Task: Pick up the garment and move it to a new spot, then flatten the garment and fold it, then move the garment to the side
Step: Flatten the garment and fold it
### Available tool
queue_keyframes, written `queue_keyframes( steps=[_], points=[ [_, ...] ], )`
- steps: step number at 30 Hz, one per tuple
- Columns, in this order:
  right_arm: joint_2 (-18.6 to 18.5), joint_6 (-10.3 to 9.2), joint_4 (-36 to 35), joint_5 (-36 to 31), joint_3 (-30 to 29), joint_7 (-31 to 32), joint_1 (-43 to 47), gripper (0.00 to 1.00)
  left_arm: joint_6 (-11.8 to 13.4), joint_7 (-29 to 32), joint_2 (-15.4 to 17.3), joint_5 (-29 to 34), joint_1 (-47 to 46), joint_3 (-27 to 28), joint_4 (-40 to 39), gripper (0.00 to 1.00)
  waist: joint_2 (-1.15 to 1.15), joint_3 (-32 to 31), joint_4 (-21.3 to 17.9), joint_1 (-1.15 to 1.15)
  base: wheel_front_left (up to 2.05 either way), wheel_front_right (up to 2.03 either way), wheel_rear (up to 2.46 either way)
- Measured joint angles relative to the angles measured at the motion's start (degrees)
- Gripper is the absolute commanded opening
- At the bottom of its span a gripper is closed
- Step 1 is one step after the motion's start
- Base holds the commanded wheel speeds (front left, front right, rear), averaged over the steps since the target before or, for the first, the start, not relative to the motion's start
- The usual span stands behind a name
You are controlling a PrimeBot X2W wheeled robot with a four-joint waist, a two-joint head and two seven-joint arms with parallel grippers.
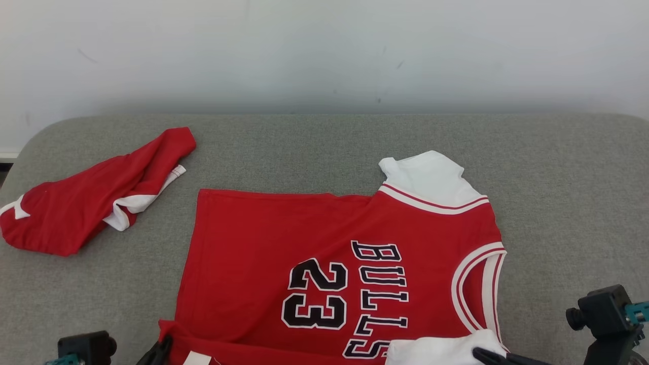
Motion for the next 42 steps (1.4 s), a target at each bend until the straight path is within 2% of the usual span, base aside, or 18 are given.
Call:
queue_keyframes(
  steps=[18,28,34,35,37,38,40,42],
  points=[
    [-11.62,0.0,13.38,-1.36,13.24,-21.7,-12.14,0.0,-2.94,-1.24,-1.52,3.87,-11.84,-4.67,13.46,0.0,0.0,1.84,-0.65,0.0,0.0,0.0,0.0],
    [-15.47,0.0,19.41,-2.43,20.35,-31.06,-18.07,0.0,-2.85,-2.43,-1.66,4.58,-14.14,-4.88,17.39,0.0,0.0,2.39,-0.43,0.0,0.0,0.0,0.0],
    [-16.67,0.0,22.27,-0.87,25.57,-33.09,-21.93,0.0,-3.38,-3.11,-1.79,4.67,-14.91,-5.79,19.28,0.0,0.0,2.41,-0.22,0.0,0.0,0.0,0.0],
    [-16.85,0.0,22.68,-0.68,26.36,-33.38,-22.5,0.0,-3.43,-3.47,-1.86,4.83,-15.2,-5.93,19.51,0.07,0.0,2.39,-0.14,0.0,0.0,0.0,0.0],
    [-17.15,0.0,23.76,-0.31,27.54,-34.23,-23.58,0.0,-3.45,-4.14,-2.02,5.09,-15.4,-6.11,20.0,1.0,0.0,2.33,0.02,0.0,0.0,0.0,0.0],
    [-17.3,0.0,24.25,-0.26,28.0,-34.84,-24.12,0.5,-3.48,-4.39,-2.12,5.11,-15.43,-6.21,20.26,1.0,0.0,2.28,0.09,0.0,0.0,0.0,0.0],
    [-17.52,0.0,25.26,0.13,29.09,-35.67,-25.22,1.0,-3.49,-4.58,-2.21,5.14,-15.52,-6.32,20.7,1.0,0.0,2.19,0.22,0.0,0.0,0.0,0.0],
    [-17.48,0.0,26.5,-0.26,29.65,-37.27,-26.18,1.0,-3.43,-4.95,-2.23,5.15,-15.73,-6.32,21.15,1.0,0.0,2.12,0.34,0.0,0.0,0.0,0.0]
  ],
)
